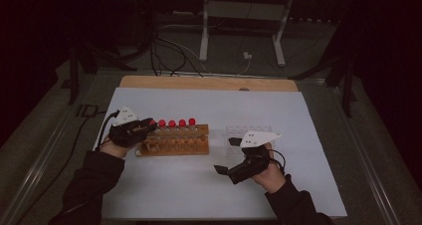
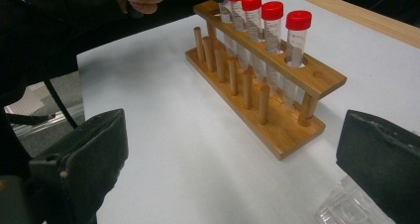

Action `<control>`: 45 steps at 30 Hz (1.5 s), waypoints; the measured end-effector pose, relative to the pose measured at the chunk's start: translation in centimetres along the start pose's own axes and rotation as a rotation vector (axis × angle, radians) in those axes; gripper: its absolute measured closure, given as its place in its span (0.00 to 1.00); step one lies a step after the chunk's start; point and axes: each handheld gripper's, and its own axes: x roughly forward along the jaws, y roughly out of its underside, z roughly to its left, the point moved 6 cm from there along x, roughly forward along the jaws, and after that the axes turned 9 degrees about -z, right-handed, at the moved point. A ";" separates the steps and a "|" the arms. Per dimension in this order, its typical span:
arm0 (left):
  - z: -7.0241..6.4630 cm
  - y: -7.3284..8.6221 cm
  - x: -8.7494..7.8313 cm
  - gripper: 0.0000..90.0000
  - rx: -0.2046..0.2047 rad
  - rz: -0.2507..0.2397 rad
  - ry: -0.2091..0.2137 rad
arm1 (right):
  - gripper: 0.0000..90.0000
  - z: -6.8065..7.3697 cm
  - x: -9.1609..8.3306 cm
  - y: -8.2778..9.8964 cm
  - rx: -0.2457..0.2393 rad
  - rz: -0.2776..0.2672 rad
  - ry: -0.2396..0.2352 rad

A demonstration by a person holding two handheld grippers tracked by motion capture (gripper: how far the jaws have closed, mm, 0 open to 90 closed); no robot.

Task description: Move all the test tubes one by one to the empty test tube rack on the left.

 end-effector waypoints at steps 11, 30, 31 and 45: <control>-0.8 -2.0 -2.3 0.25 -0.048 -0.025 0.035 | 0.00 -0.1 -0.3 -0.2 0.001 -0.007 0.005; -7.3 -2.8 -5.5 0.01 0.009 -0.056 0.217 | 0.00 -0.5 -1.4 0.0 -0.005 -0.014 0.037; -7.6 -2.5 -5.4 0.01 0.019 -0.051 0.224 | 0.00 -0.4 -1.5 0.1 -0.003 -0.015 0.036; -10.0 2.6 -4.6 0.01 0.074 0.019 0.263 | 0.00 -1.1 -2.1 3.9 -0.032 0.030 0.074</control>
